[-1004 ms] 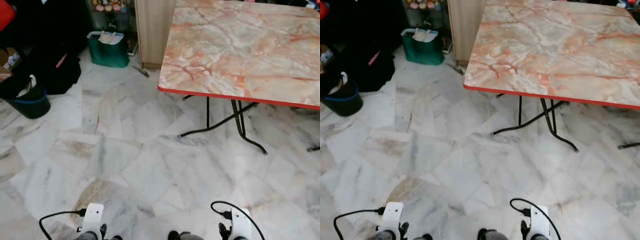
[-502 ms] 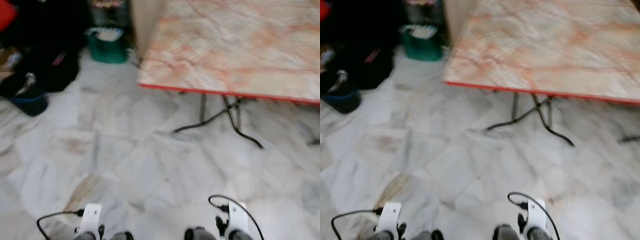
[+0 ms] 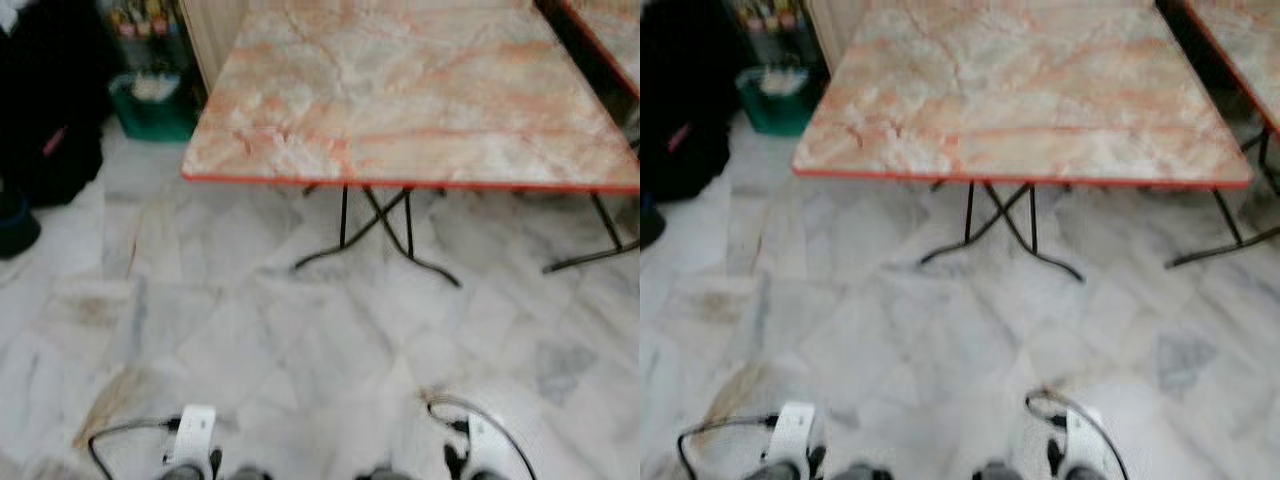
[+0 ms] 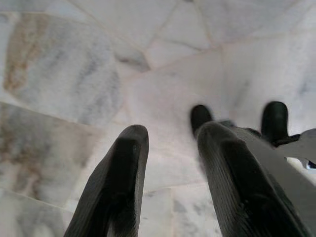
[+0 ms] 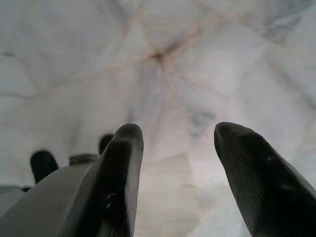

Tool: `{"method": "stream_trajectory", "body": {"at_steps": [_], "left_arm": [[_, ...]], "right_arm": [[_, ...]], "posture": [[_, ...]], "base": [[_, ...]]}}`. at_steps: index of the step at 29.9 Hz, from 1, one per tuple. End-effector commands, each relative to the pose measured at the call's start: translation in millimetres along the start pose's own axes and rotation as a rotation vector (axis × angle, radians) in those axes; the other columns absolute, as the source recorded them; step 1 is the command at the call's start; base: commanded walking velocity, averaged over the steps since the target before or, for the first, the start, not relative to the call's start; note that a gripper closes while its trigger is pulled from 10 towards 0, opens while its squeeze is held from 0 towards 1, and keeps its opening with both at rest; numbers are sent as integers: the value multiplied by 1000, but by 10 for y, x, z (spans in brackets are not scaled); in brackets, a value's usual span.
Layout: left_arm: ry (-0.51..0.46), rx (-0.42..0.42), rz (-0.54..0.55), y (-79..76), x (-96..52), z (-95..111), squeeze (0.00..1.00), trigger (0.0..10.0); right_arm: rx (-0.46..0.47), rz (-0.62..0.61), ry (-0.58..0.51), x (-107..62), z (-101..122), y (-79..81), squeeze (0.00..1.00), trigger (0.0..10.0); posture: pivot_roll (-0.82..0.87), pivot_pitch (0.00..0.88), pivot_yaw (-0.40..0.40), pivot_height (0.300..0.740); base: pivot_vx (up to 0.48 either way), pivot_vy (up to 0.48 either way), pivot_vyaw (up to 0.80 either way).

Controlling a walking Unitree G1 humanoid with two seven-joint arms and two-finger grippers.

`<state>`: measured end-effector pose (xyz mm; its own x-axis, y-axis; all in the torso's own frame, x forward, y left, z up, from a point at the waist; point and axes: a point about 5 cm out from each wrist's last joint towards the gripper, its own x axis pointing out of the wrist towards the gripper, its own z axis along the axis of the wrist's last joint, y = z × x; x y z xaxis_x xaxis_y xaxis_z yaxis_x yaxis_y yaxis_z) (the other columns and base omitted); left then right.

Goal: Setting the table

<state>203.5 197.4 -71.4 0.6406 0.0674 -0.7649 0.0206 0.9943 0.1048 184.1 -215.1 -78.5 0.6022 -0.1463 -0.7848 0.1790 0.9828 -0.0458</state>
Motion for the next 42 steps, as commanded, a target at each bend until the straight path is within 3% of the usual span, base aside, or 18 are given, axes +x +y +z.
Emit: {"method": "stream_trajectory", "body": {"at_steps": [1,15,22,33,42], "left_arm": [[54,-7,6,40,-29,-143,0,10000],[73,-5,-5,4,-31,-173,0,10000],[77,-11,-1,38,-37,-188,0,10000],[82,-7,-6,32,-43,-213,0,10000],[78,11,-13,28,-39,-197,0,10000]], "right_arm": [[18,14,30,-17,-104,59,0,10000],[2,21,38,-18,-116,70,0,10000],[-5,27,38,-18,-115,74,0,10000],[-7,28,39,-18,-118,72,0,10000],[-3,28,39,-16,-112,74,0,10000]], "posture": [[-73,206,6,740],[-73,195,6,740],[-73,190,5,740],[-72,193,5,740],[-71,200,6,740]], "base": [[0,-371,0],[0,-356,0],[312,-284,0],[406,0,0],[242,-375,0]]}}
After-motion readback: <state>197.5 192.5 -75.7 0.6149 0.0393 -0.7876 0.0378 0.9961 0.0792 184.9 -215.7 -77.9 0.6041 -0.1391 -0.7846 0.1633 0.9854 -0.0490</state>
